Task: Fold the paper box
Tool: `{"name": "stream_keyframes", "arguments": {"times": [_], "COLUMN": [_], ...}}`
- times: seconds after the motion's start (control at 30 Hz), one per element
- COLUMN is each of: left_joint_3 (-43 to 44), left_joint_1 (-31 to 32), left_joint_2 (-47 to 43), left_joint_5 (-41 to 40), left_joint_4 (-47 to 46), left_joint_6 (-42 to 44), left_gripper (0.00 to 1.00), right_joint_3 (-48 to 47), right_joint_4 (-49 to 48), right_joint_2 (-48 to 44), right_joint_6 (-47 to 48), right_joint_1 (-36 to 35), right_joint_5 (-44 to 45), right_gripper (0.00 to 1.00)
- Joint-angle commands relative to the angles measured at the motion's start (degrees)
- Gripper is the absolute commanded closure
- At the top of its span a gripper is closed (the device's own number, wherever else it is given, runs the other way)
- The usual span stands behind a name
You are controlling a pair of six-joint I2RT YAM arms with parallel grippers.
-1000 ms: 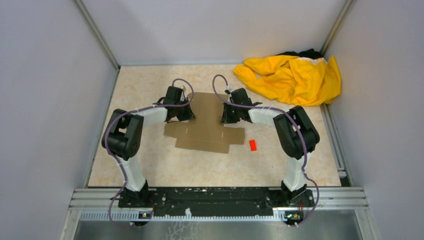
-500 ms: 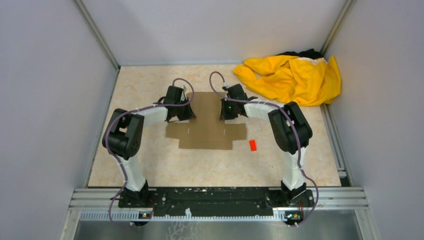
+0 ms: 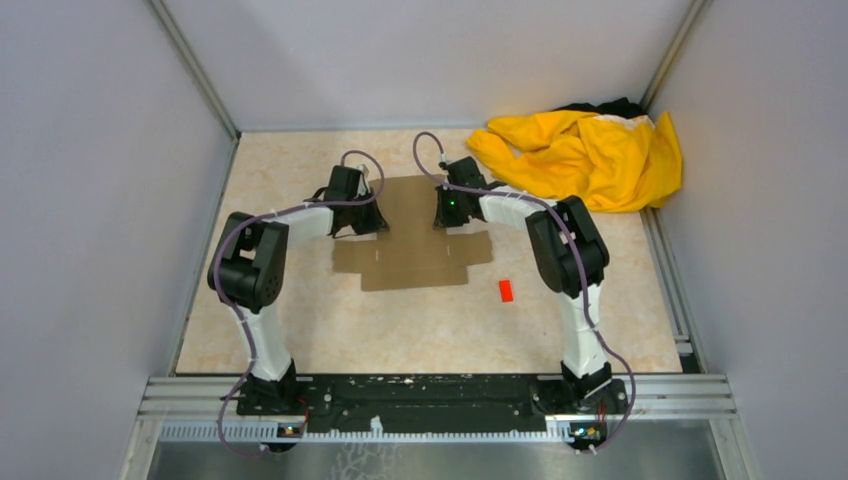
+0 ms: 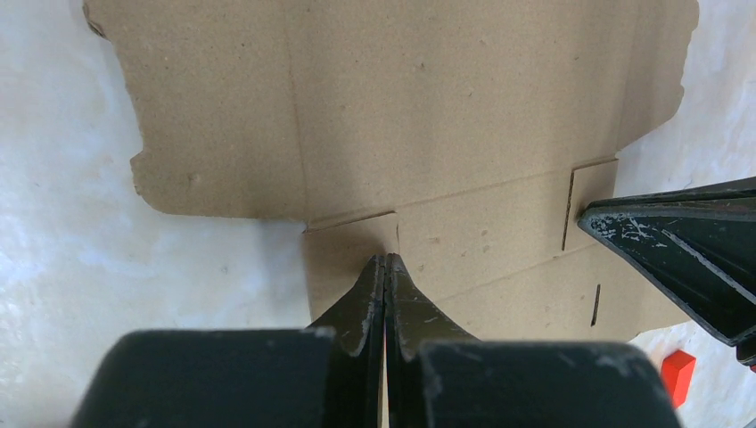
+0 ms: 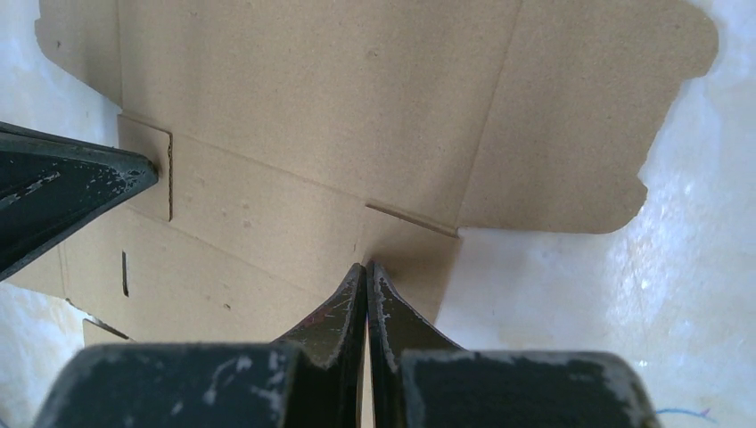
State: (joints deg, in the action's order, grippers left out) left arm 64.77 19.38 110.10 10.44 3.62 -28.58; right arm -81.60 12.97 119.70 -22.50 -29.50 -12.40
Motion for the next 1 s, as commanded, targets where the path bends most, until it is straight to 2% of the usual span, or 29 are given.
{"name": "stream_keyframes", "arguments": {"times": [0.0, 0.33, 0.53, 0.8, 0.97], "left_joint_3": [-0.90, 4.55, 5.86, 8.76, 12.15], "left_joint_1": [-1.12, -2.21, -2.62, -3.64, -3.75], "left_joint_2": [6.70, 10.57, 8.92, 2.78, -2.65], "left_joint_5": [-3.02, -0.39, 0.66, 4.34, 4.05], "left_joint_4": [7.40, 7.53, 6.92, 6.73, 7.82], "left_joint_6": [3.40, 4.10, 5.12, 4.67, 5.02], "left_gripper": [1.00, 1.00, 1.00, 0.95, 0.89], "right_joint_3": [-1.74, -8.79, -9.47, -12.47, -14.85], "right_joint_4": [2.98, 5.67, 6.12, 6.76, 7.48], "right_joint_2": [6.50, 11.23, 10.95, 4.37, -0.76], "right_joint_6": [0.82, 1.23, 1.86, 3.10, 3.86], "right_joint_1": [-0.91, -0.68, -0.25, 1.20, 2.65], "right_joint_5": [2.89, 2.79, 1.66, -2.21, -4.82], "right_gripper": [1.00, 1.00, 1.00, 1.00, 0.93]}}
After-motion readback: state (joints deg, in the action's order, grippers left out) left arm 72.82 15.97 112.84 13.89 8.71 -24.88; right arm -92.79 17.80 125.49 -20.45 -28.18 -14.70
